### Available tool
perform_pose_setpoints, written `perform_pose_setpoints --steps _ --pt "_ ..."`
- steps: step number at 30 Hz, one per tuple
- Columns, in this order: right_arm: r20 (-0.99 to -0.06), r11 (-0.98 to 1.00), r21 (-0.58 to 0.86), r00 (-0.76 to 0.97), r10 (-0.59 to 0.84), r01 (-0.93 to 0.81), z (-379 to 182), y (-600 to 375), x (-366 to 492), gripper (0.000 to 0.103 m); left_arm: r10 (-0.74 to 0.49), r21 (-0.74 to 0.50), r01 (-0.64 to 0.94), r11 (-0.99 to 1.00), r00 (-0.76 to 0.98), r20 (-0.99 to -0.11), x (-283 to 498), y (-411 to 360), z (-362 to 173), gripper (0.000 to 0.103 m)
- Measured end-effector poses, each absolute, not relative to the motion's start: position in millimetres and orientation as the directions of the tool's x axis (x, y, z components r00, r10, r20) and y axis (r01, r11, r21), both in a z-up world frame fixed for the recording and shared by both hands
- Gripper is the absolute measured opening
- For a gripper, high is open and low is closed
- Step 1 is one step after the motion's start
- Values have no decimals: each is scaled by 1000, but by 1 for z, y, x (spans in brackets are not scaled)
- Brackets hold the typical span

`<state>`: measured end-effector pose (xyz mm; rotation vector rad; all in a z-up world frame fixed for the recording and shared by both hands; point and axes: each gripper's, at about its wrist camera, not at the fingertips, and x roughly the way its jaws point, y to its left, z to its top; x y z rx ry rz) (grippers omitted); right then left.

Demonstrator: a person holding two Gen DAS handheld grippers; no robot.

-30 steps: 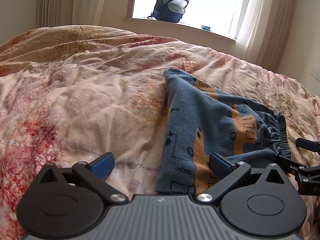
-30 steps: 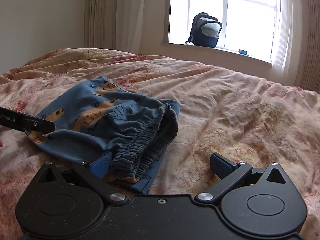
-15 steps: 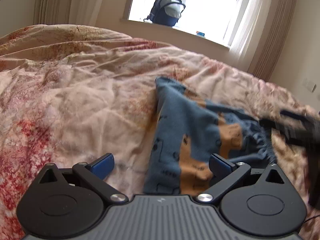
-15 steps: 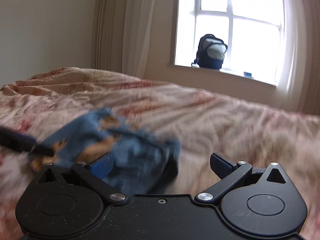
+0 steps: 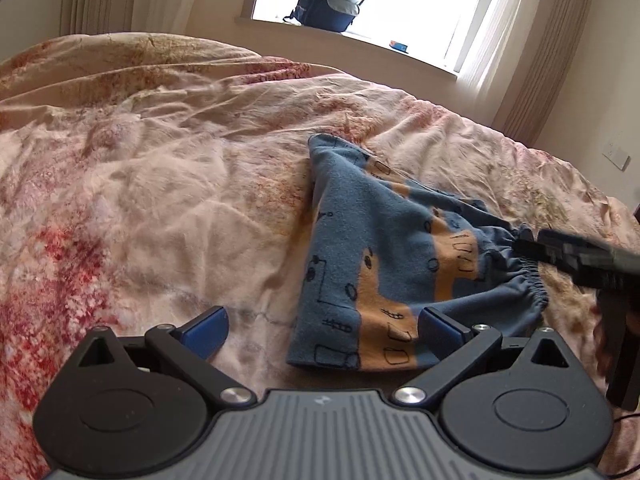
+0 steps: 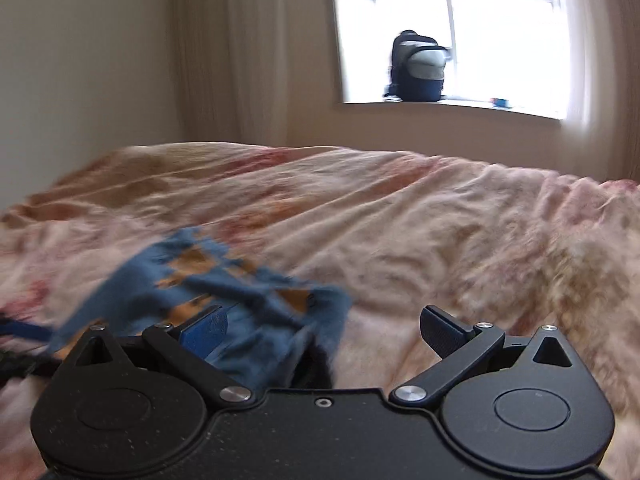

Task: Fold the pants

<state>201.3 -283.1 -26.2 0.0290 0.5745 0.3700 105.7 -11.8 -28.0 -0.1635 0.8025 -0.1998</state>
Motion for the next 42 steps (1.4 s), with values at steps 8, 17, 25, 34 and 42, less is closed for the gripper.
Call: perform_pose_setpoints --steps 8,17,25,34,42 --pt "-590 885 247 663 461 -395 -49 -280 172 103 -279 -221 172 960 658 -699 104 -13 -27 103" --pt "-580 871 301 651 490 -387 -54 -287 176 103 -298 -253 170 952 699 -651 106 -13 -38 103" --pt "-534 825 400 630 564 -400 -50 -303 196 103 -326 -277 190 942 715 -619 107 -15 -39 103" --pt "-520 765 522 570 636 -377 -53 -316 256 103 -375 -350 197 916 733 -567 130 -14 -39 103" --pt "-425 665 688 581 694 -291 -63 -338 286 103 -492 -485 230 844 690 -530 133 1 -51 103"
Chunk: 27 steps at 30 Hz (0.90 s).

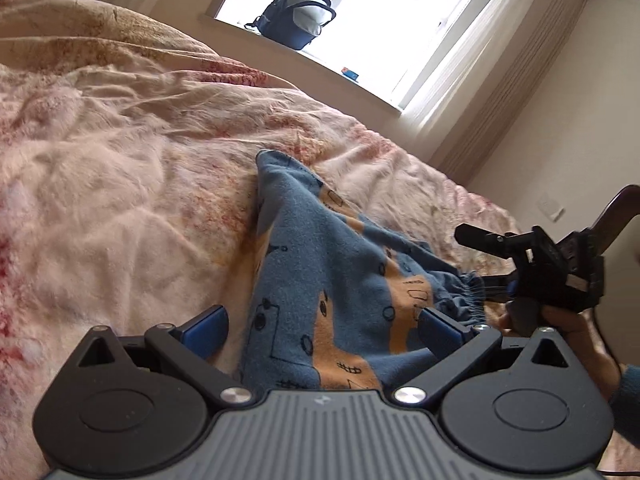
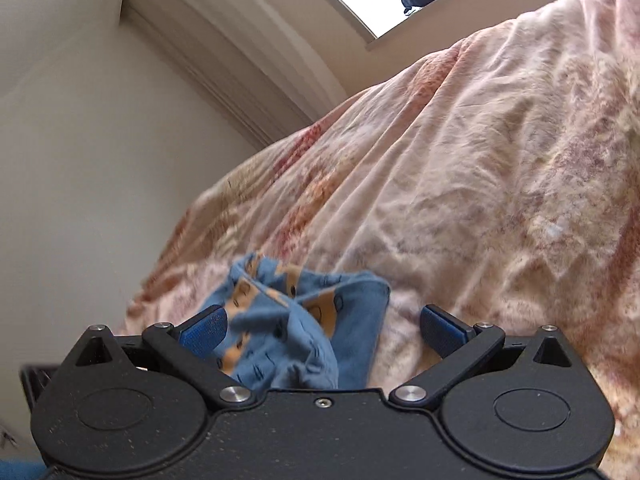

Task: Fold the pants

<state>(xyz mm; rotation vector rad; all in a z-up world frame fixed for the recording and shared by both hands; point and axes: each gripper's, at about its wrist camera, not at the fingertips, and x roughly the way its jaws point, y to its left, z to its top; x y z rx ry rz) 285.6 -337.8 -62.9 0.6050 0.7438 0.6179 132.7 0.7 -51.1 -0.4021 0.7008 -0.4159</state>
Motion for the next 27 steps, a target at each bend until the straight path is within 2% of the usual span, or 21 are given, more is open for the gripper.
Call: perform_pose_setpoints --steps 6,9,13,15,16,19,21,24,27 --pt "-380 616 720 561 736 -320 -63 -341 286 101 -552 -581 230 781 688 -470 130 12 -51 100" --pt "-403 634 707 558 726 -314 -65 -337 282 89 -559 -592 227 773 685 -468 130 12 -49 91" --pt "-427 655 697 564 707 -293 -69 -333 279 57 -540 -593 188 783 678 -498 133 15 -52 77" --pt "-421 650 707 572 704 -279 -73 -336 277 48 -527 -599 154 786 673 -518 135 19 -54 62" --pt "-418 647 712 577 702 -272 -74 -338 276 43 -518 -597 138 790 671 -530 136 20 -55 58" --pt "-408 641 721 586 700 -264 -75 -341 274 32 -510 -578 143 803 667 -544 136 21 -54 47" --pt "-418 660 699 592 689 -274 -71 -337 272 29 -501 -556 152 817 666 -553 135 20 -51 39" --pt "-431 702 645 616 659 -300 -62 -329 264 24 -490 -539 153 828 663 -565 134 20 -48 31" --pt "-472 781 527 648 598 -336 -49 -314 252 18 -478 -508 172 844 669 -569 131 16 -42 25"
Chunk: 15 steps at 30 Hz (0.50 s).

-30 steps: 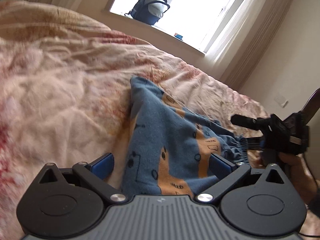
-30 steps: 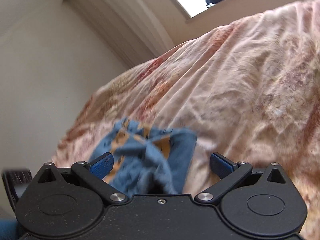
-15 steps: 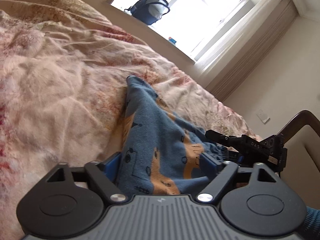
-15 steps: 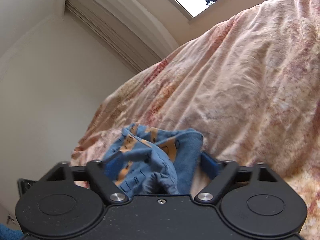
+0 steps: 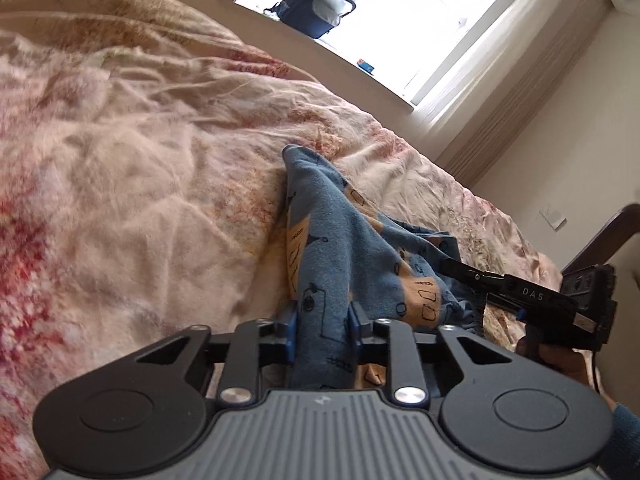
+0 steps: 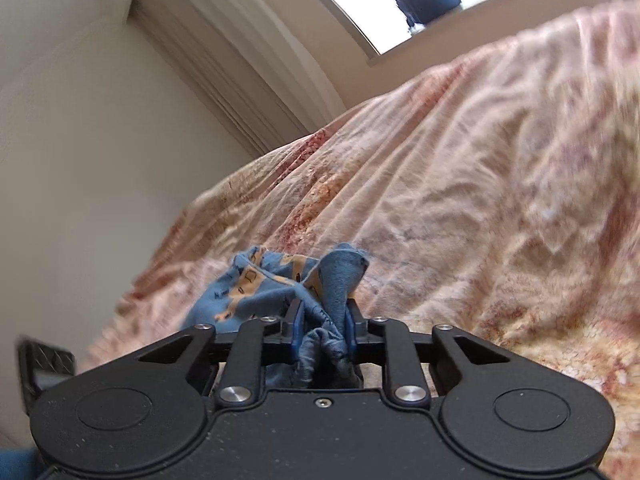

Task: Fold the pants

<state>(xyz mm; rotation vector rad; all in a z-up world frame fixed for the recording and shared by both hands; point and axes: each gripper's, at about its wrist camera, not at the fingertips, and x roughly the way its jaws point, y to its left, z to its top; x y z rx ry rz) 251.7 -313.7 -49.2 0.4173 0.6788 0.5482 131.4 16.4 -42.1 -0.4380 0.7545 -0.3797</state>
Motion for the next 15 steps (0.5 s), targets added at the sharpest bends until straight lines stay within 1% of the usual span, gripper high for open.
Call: perform_pose_setpoints --steps 2,6,15 --pt "-489 821 449 672 556 -353 -41 -302 242 17 -462 -480 178 859 676 -575 129 13 -38 23" --pt "-476 861 345 721 504 -374 -26 -288 223 14 -452 -462 185 867 681 -576 124 10 -30 20" --pt "-455 883 230 757 469 -408 6 -267 204 11 -443 -457 187 870 704 -555 114 16 -7 18"
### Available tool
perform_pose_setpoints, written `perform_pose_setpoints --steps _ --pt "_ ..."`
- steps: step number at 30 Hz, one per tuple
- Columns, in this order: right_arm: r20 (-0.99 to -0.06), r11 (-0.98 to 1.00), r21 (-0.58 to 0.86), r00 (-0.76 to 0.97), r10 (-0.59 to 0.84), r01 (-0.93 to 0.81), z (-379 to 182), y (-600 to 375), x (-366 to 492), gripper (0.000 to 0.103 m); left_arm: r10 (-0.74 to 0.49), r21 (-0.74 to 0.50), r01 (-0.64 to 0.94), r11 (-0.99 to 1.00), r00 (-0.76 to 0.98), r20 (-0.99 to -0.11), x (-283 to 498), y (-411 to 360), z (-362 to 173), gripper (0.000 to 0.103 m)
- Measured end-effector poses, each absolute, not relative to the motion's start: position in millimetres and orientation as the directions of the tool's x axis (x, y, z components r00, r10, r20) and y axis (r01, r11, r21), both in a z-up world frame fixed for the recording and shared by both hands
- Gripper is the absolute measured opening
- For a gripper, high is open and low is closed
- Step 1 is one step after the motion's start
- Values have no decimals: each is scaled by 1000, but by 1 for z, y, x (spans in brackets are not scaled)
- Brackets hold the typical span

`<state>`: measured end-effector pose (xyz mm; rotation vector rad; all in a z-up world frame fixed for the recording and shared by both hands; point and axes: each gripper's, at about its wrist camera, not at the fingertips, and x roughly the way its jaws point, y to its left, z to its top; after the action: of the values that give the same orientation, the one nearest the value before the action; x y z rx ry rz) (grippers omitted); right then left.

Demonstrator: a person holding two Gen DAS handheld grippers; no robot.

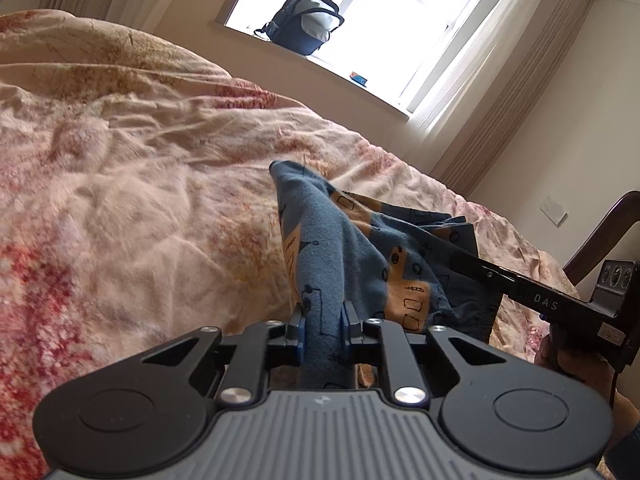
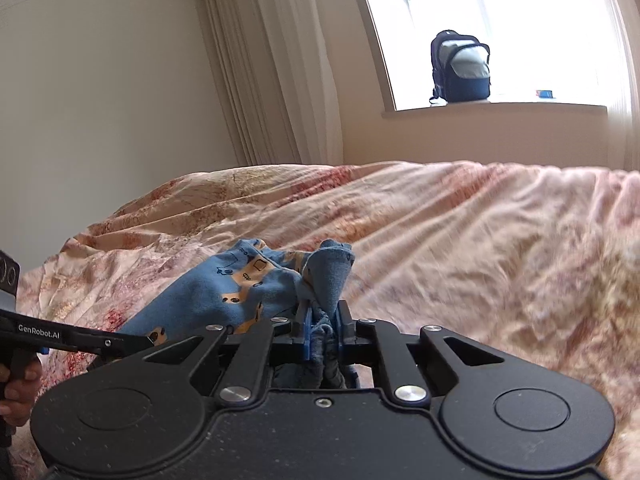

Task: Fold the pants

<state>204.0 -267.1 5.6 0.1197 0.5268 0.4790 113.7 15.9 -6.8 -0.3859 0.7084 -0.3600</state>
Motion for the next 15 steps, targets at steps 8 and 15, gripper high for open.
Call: perform_pose_setpoints --steps 8,15 --pt "-466 877 186 746 477 -444 22 -242 213 11 -392 -414 178 892 762 -516 112 30 9 17" --pt "-433 849 164 737 519 -502 35 -211 242 11 -303 -358 133 924 825 -477 119 52 19 17"
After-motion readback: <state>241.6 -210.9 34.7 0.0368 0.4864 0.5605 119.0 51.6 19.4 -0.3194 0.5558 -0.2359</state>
